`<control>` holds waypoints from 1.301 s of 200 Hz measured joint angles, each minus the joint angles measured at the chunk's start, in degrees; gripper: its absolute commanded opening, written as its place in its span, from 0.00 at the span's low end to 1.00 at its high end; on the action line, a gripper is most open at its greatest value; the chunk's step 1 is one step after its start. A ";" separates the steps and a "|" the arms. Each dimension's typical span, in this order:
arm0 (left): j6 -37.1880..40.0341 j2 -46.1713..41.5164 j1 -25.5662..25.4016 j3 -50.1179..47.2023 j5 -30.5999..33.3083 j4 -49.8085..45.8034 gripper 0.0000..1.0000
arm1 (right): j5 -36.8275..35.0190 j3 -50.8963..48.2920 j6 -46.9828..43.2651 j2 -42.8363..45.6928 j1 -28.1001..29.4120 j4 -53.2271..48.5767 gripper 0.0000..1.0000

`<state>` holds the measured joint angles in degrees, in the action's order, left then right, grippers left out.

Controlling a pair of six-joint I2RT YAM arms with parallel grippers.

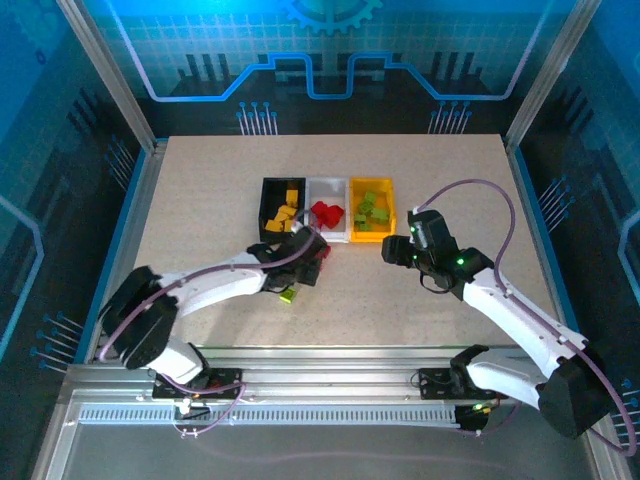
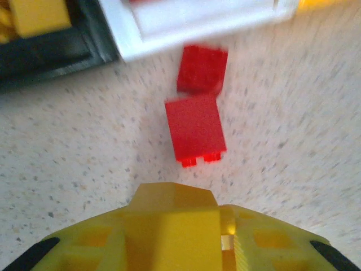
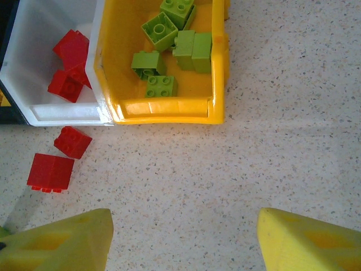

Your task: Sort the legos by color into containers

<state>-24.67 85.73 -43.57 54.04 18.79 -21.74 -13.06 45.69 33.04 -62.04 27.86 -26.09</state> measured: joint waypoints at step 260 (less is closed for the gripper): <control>-8.70 7.72 23.80 20.48 -12.72 0.11 0.99 | 3.26 -1.49 0.92 -4.07 5.51 3.10 0.75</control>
<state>-33.36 93.45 -19.77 74.52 6.07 -21.63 -9.80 44.21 33.95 -66.11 33.36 -22.98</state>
